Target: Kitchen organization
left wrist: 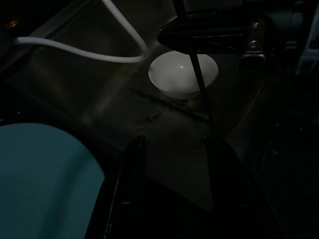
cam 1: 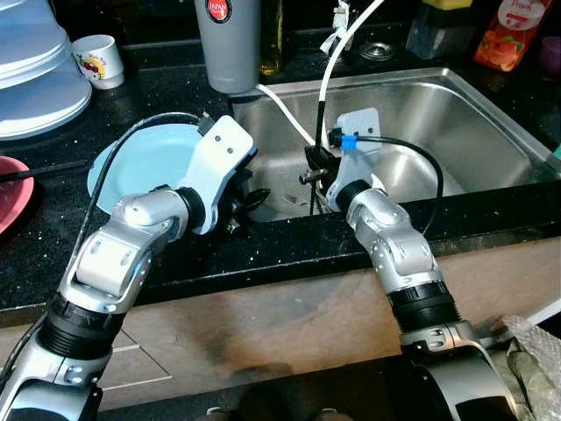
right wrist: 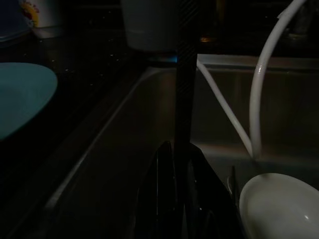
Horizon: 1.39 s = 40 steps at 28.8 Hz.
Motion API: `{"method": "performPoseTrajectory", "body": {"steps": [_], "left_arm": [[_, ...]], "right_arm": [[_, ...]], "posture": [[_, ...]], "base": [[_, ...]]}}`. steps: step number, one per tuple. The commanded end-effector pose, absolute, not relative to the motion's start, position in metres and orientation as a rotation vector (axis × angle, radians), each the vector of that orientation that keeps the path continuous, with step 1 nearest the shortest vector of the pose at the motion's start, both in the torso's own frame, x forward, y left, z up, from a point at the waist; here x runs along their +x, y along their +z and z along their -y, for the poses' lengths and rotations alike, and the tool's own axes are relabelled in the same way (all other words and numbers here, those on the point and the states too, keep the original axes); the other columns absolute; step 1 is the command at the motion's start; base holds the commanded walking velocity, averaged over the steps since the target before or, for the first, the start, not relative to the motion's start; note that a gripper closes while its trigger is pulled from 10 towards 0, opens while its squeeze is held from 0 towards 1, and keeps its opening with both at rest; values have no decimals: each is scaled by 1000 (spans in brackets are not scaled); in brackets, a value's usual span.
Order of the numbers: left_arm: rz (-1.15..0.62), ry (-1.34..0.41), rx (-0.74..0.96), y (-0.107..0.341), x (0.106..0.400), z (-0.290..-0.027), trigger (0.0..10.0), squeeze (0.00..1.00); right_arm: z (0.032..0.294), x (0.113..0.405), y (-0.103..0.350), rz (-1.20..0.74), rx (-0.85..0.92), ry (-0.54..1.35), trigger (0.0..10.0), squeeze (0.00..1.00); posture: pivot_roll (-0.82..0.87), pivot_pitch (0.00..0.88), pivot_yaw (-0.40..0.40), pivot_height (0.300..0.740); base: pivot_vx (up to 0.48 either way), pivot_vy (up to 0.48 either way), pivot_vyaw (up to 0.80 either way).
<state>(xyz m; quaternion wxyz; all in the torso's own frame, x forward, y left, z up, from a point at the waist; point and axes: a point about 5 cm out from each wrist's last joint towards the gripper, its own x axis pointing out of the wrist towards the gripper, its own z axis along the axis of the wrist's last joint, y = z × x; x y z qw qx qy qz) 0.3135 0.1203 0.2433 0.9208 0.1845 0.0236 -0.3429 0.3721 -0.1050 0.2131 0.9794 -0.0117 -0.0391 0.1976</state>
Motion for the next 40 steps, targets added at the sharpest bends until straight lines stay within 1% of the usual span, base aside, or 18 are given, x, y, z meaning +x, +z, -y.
{"method": "performPoseTrajectory", "body": {"steps": [1,10,11,12,13,15,16,21,22,23,24,27,30,31,32,33,39,40], "left_arm": [[-70,-709,391,238,312,-121,10000,0],[-82,-710,399,235,311,-121,10000,0],[-81,-709,398,236,311,-121,10000,0],[-81,-709,398,236,311,-121,10000,0],[-80,-707,396,236,312,-121,10000,0],[-74,-691,395,238,313,-123,10000,0],[-73,-669,392,239,315,-125,10000,0],[-66,-534,365,246,323,-142,10000,0],[-62,-436,339,251,329,-155,10000,0],[-64,-341,310,256,333,-170,10000,1000],[-64,-341,310,256,333,-170,10000,1000],[-131,-94,257,259,338,-217,10000,1000],[-162,-39,241,257,337,-228,10000,1000],[-200,15,214,253,335,-237,10000,545],[-200,15,214,253,335,-237,10000,545],[-232,60,181,250,332,-244,10000,427],[-297,127,139,242,324,-252,10000,380],[-305,142,132,241,322,-254,10000,298]], "right_arm": [[101,372,196,8,-34,419,10000,0],[100,373,192,-11,-47,440,10000,0],[101,374,192,-12,-47,441,10000,796],[101,374,192,-12,-47,441,10000,796],[101,374,191,-14,-49,439,10000,1000],[104,375,192,-9,-52,417,10000,1000],[105,376,193,0,-54,399,10000,27],[108,377,204,44,-33,363,10000,0],[109,378,210,68,-18,357,10000,0],[109,378,217,90,-2,354,10000,0],[109,378,217,90,-2,354,10000,0],[107,376,228,121,24,377,10000,0],[105,375,230,123,24,392,10000,0],[102,374,230,125,21,409,10000,0],[102,374,230,125,21,409,10000,0],[100,372,231,126,17,426,10000,0],[95,370,232,130,11,452,10000,0],[95,370,233,131,11,456,10000,0]], "posture": [[21,107,21,740],[20,111,19,740],[20,112,19,740],[20,112,19,740],[20,111,19,740],[22,110,19,740],[22,110,19,740],[23,110,19,740],[22,109,20,740],[23,110,17,740],[23,110,17,740],[27,110,12,740],[28,110,11,740],[29,111,10,740],[29,111,10,740],[29,111,10,740],[29,112,11,740],[31,113,12,740]], "base": [[0,0,0],[0,0,0],[0,0,0],[0,0,0],[0,0,0],[0,0,0],[0,0,0],[0,0,0],[0,0,0],[0,0,0],[0,0,0],[0,0,0],[0,0,0],[0,0,0],[0,0,0],[0,0,0],[0,0,0],[0,0,0]]}}
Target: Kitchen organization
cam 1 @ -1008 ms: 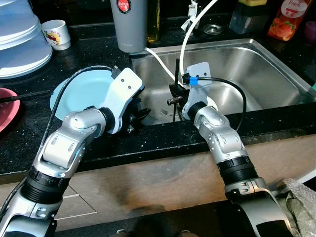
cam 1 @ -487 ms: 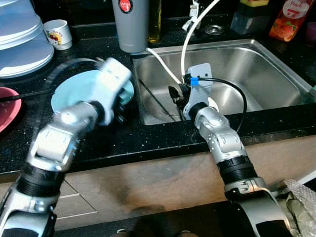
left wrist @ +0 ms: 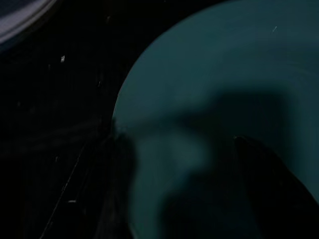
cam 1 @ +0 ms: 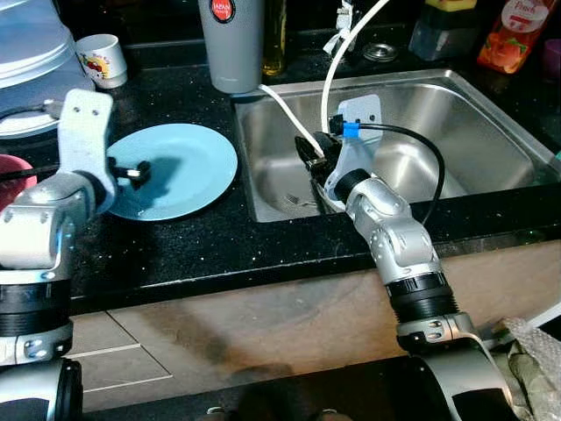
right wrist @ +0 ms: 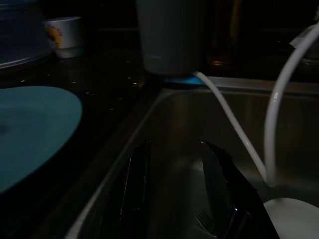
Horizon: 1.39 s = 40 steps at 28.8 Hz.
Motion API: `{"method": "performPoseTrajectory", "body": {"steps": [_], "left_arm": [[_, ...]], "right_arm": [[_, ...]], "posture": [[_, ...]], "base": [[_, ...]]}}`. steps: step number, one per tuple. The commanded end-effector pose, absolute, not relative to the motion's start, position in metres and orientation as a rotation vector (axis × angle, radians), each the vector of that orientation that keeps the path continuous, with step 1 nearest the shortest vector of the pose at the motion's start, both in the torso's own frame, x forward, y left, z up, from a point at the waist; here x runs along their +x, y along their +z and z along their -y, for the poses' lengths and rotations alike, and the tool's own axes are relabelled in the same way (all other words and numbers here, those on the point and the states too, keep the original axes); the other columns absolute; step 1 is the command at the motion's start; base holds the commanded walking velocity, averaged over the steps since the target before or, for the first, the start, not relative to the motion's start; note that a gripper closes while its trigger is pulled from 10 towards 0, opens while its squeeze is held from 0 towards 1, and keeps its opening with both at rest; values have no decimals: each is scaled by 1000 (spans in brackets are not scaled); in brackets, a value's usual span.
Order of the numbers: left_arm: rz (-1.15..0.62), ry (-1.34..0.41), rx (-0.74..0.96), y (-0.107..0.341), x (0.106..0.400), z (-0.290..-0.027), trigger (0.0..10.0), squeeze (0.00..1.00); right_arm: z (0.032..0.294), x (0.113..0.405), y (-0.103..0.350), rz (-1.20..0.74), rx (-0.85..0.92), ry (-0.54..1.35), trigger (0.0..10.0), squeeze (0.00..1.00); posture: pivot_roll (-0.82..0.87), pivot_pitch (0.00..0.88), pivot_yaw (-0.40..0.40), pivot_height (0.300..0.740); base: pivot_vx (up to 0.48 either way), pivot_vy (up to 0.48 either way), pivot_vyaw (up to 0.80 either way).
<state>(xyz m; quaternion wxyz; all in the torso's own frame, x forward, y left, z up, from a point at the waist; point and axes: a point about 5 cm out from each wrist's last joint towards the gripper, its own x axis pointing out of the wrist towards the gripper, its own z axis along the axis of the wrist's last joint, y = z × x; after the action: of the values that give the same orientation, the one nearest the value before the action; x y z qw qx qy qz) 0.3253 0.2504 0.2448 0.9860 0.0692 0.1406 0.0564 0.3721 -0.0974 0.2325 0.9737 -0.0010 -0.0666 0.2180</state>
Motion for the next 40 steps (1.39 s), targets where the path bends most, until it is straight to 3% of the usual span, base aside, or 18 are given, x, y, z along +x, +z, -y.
{"method": "performPoseTrajectory", "body": {"steps": [1,2,17,20,21,22,32,40], "left_arm": [[-305,142,132,241,322,-254,10000,298],[-305,161,110,242,318,-257,10000,239],[-361,238,-17,236,300,-271,10000,227],[-367,232,-9,235,299,-271,10000,184],[-355,207,-11,235,300,-267,10000,27],[-331,177,-14,237,302,-262,10000,0],[-173,-25,60,256,314,-217,10000,0],[-107,-61,76,264,316,-213,10000,0]], "right_arm": [[95,370,233,131,11,456,10000,0],[95,370,233,132,11,459,10000,0],[93,368,235,129,2,487,10000,0],[93,368,235,127,3,490,10000,0],[93,367,235,121,14,490,10000,0],[93,367,235,115,24,489,10000,0],[110,365,246,97,177,416,10000,0],[110,360,257,125,175,419,10000,0]], "posture": [[31,113,12,740],[34,113,8,740],[40,112,7,740],[40,110,8,740],[40,110,8,740],[40,110,8,740],[32,95,13,740],[25,85,19,740]], "base": [[0,0,0],[0,0,0],[0,0,0],[0,0,0],[0,0,0],[0,0,0],[0,0,0],[0,0,0]]}}
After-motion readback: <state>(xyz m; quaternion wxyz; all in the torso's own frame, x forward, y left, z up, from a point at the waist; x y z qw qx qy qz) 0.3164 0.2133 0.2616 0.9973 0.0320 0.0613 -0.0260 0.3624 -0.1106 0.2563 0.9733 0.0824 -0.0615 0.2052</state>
